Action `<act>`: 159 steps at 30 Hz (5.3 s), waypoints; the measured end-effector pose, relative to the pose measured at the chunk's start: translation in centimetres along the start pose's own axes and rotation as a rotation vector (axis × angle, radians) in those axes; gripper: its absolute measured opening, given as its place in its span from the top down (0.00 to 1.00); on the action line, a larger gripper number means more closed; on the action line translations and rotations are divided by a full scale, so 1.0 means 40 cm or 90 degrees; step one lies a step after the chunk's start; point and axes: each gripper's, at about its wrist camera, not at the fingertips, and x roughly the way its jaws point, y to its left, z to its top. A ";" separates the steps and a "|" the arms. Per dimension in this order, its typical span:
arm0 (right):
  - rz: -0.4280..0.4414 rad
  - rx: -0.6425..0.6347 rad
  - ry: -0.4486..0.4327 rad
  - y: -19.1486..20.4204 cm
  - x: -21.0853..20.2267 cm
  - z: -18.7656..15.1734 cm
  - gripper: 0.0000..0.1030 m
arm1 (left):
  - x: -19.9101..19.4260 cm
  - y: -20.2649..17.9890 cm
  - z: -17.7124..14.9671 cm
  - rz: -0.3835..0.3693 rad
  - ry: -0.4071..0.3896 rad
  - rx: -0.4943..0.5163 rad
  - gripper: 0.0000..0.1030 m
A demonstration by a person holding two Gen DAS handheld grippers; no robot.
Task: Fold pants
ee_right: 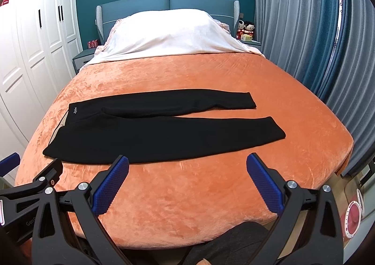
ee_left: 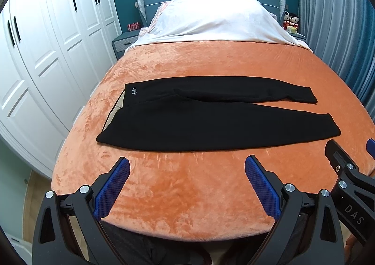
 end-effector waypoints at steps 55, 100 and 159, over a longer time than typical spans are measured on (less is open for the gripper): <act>-0.002 -0.003 0.008 0.006 0.020 -0.013 0.04 | 0.039 0.000 -0.029 0.000 0.020 -0.005 0.05; 0.037 0.086 0.206 -0.706 1.435 0.399 0.37 | 1.134 0.572 0.529 0.173 0.087 -0.084 0.05; 0.169 0.327 0.182 -0.871 0.783 0.066 0.42 | 0.749 0.529 0.094 0.048 0.237 -0.113 0.28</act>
